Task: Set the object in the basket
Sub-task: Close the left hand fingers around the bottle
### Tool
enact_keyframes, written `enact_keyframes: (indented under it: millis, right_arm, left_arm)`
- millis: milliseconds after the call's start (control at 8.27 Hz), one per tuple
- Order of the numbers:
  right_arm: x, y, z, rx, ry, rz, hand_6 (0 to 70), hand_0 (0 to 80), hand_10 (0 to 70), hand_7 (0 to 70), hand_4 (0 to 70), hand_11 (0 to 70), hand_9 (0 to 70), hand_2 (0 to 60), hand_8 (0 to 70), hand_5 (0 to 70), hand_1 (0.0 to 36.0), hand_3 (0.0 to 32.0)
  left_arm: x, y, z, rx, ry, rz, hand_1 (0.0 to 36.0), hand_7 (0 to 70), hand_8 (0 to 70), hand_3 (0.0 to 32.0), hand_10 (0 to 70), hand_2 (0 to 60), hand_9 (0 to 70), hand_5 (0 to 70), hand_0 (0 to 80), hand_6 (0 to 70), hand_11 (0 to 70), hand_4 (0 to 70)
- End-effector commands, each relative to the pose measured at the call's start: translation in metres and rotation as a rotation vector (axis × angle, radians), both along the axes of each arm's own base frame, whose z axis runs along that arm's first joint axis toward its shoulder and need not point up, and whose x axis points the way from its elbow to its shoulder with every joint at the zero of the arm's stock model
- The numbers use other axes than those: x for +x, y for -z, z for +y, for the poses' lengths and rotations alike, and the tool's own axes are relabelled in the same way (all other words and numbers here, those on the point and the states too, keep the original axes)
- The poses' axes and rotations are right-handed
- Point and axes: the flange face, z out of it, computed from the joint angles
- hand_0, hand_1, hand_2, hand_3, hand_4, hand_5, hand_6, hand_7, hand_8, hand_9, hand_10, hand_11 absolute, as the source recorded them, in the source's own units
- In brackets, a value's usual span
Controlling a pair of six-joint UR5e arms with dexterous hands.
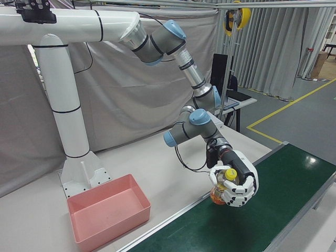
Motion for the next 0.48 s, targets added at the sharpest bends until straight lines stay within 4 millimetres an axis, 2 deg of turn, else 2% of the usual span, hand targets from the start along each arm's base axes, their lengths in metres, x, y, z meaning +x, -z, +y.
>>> enact_keyframes:
  millis: [0, 121, 363]
  right_arm:
    - [0.0, 0.0, 0.0, 0.0, 0.0, 0.0, 0.0, 0.0, 0.0, 0.0, 0.0, 0.0, 0.0, 0.0, 0.0, 0.0, 0.0, 0.0]
    - [0.0, 0.0, 0.0, 0.001, 0.0, 0.0, 0.0, 0.0, 0.0, 0.0, 0.0, 0.0, 0.0, 0.0, 0.0, 0.0, 0.0, 0.0]
    - [0.0, 0.0, 0.0, 0.0, 0.0, 0.0, 0.0, 0.0, 0.0, 0.0, 0.0, 0.0, 0.0, 0.0, 0.0, 0.0, 0.0, 0.0]
  left_arm:
    - [0.012, 0.049, 0.049, 0.058, -0.084, 0.02, 20.7, 70.0, 70.0, 0.0, 70.0, 60.0, 70.0, 70.0, 62.5, 70.0, 70.0, 70.0]
    - [0.028, 0.059, 0.063, 0.077, -0.122, 0.035, 21.5, 70.0, 70.0, 0.0, 70.0, 60.0, 70.0, 70.0, 62.6, 70.0, 70.0, 70.0]
    - [0.066, 0.086, 0.109, 0.134, -0.214, 0.038, 21.2, 70.0, 70.0, 0.0, 70.0, 60.0, 70.0, 70.0, 63.2, 70.0, 70.0, 70.0]
